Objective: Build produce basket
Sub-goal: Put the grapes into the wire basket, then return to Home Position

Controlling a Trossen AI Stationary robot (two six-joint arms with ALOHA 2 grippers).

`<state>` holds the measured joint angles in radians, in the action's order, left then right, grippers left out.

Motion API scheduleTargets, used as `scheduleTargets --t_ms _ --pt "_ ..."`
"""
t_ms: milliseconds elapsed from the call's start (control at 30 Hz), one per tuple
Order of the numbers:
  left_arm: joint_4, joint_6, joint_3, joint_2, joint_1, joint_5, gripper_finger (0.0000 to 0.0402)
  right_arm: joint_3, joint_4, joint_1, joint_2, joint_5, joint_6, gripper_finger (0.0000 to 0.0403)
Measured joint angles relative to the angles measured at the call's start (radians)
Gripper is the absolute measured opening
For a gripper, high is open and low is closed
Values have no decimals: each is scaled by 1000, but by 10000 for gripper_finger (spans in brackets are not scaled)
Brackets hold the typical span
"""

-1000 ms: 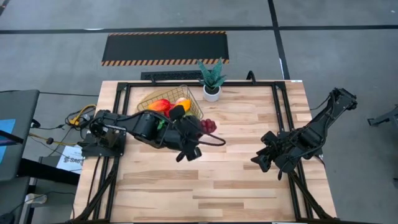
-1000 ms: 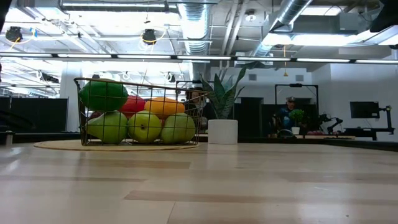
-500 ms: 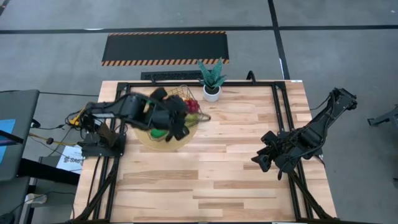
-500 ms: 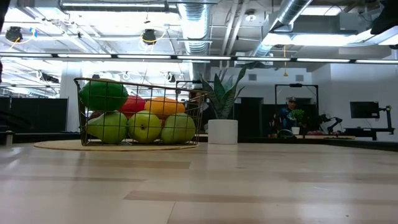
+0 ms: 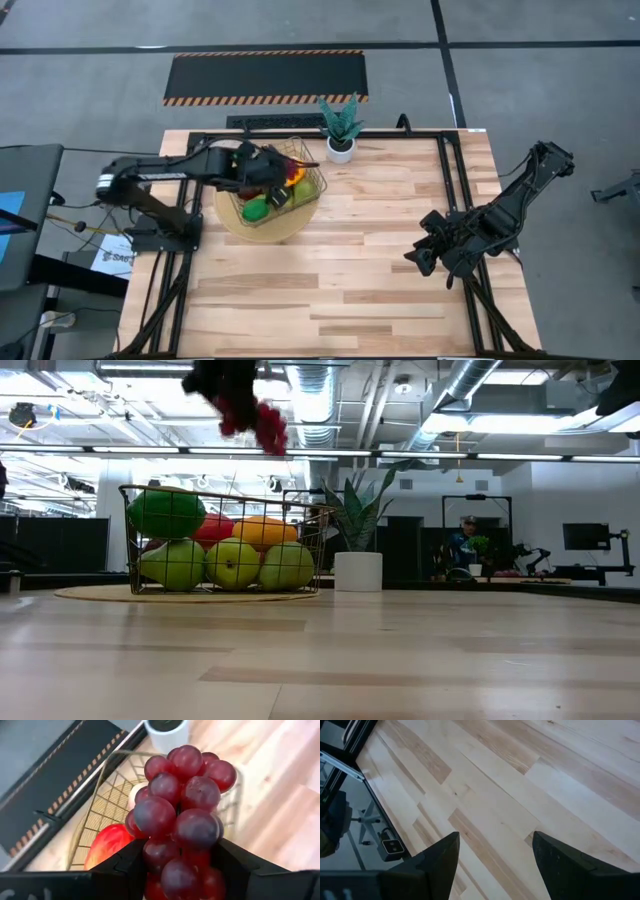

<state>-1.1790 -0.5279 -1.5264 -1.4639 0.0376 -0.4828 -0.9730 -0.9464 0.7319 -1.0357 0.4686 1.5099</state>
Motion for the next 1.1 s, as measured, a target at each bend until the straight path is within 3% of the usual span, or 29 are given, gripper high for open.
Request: scheduleTargets --t_ms 100,200,300,400,533,667,800,1100 --pt "232 45 217 99 34 21 165 0 -2 0 0 0 0 273" --pt "452 88 392 158 70 139 165 0 -2 -1 0 0 0 273" --pt "594 108 507 167 97 236 165 0 -1 -1 0 0 8 273" --pt "637 127 570 155 105 234 165 0 1 -1 0 0 8 273" --pt "635 132 595 119 119 190 165 0 8 -1 0 0 8 273" --pt "627 139 597 68 130 290 178 0 9 -1 0 0 3 273" --pt "634 139 593 24 127 357 222 0 9 -1 0 0 -1 273" --pt "577 139 475 70 128 366 326 0 6 -2 0 3 -26 273"
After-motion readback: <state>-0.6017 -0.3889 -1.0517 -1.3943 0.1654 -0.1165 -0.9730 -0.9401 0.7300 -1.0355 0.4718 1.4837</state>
